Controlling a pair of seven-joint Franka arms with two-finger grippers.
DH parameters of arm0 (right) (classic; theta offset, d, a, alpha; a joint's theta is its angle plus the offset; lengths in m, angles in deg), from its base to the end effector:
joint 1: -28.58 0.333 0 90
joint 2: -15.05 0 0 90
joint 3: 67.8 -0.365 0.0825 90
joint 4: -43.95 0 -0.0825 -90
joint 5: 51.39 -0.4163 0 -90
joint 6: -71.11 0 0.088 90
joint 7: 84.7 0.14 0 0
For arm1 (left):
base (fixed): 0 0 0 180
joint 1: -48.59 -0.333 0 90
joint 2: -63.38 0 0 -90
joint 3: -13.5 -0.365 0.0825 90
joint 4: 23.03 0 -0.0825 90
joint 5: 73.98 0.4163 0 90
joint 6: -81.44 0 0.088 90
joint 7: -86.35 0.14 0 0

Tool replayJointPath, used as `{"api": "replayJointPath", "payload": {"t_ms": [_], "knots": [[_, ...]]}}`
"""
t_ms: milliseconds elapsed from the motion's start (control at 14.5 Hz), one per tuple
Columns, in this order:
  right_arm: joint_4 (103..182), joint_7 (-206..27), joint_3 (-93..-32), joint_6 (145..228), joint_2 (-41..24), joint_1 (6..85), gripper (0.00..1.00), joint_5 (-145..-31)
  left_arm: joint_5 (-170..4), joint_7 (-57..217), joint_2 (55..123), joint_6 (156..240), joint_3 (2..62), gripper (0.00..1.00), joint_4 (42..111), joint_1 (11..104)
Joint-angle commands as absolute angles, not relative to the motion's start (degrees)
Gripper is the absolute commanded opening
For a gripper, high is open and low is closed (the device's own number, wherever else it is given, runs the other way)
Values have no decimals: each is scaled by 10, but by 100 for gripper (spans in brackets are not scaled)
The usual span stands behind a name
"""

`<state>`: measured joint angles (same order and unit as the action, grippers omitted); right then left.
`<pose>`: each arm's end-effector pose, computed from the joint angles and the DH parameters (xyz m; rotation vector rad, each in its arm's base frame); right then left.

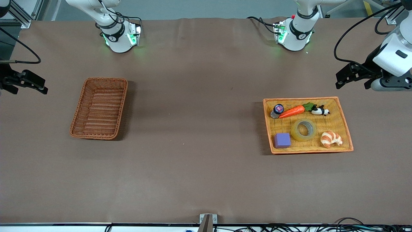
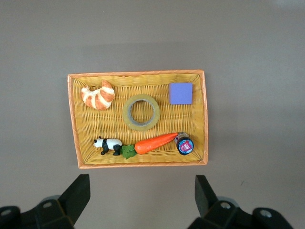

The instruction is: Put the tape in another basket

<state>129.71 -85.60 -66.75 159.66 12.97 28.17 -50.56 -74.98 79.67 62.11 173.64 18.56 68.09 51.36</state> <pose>0.5981 -0.0171 0.6540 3.1261 -0.0160 0.0189 0.5783 -0.0825 0.6470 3.1203 -0.0309 0.0603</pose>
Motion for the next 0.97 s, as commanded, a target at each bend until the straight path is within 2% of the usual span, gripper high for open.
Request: {"api": "replayJointPath", "payload": {"t_ms": [0, 691, 899], "knots": [[1305, -864, -673, 1595, 137, 273, 100, -517, -739, 805, 614, 1728, 192, 97, 680, 508], [1305, -864, -673, 1596, 136, 273, 100, -517, -721, 798, 621, 1707, 186, 100, 655, 509], [1305, -864, -672, 1596, 137, 273, 100, -517, -714, 796, 635, 1703, 184, 95, 669, 508]]}}
